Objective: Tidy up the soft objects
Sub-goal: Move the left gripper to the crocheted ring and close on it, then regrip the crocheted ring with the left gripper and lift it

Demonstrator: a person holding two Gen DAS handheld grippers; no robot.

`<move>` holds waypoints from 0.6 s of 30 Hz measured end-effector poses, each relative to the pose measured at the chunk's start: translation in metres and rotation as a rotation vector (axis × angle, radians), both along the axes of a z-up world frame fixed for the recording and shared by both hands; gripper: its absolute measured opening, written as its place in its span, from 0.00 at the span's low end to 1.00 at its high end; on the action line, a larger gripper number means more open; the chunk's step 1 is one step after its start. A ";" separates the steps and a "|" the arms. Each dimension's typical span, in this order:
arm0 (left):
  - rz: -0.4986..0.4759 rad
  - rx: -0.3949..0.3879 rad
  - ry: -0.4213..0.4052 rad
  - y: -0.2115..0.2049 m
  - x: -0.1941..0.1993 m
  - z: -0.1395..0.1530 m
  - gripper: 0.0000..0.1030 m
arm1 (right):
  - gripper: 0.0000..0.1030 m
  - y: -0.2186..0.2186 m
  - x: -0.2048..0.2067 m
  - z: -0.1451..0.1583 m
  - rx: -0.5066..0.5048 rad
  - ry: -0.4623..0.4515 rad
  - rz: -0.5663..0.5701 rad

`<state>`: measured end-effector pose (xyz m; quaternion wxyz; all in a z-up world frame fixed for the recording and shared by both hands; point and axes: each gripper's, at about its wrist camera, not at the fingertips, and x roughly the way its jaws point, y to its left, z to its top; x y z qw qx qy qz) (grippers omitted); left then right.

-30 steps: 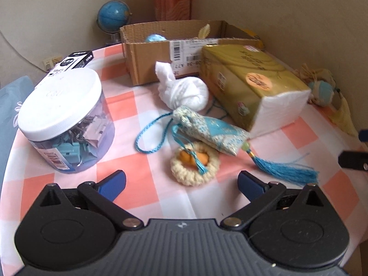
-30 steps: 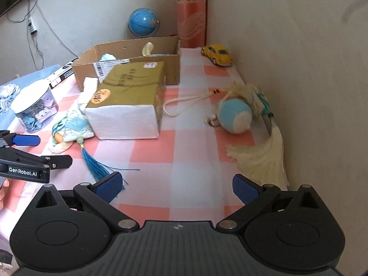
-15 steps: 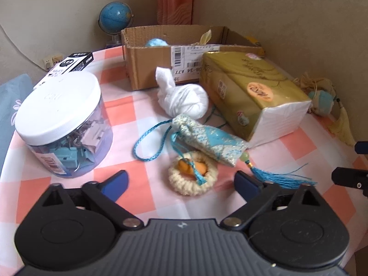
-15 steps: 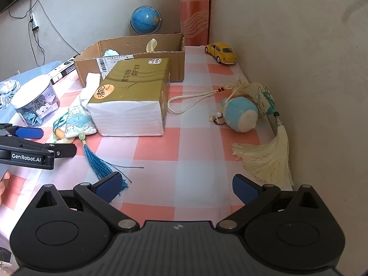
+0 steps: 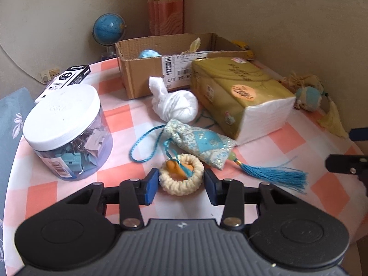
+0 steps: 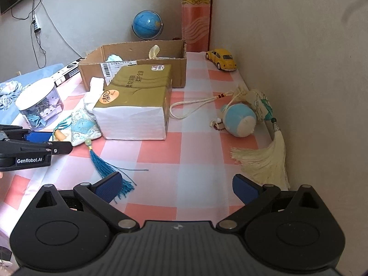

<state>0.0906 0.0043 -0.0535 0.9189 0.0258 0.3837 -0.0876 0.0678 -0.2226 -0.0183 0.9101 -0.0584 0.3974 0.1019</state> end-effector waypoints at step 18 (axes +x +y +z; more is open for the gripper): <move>-0.155 -0.001 -0.029 -0.010 -0.047 0.015 0.49 | 1.00 0.015 -0.012 0.005 -0.021 -0.012 0.031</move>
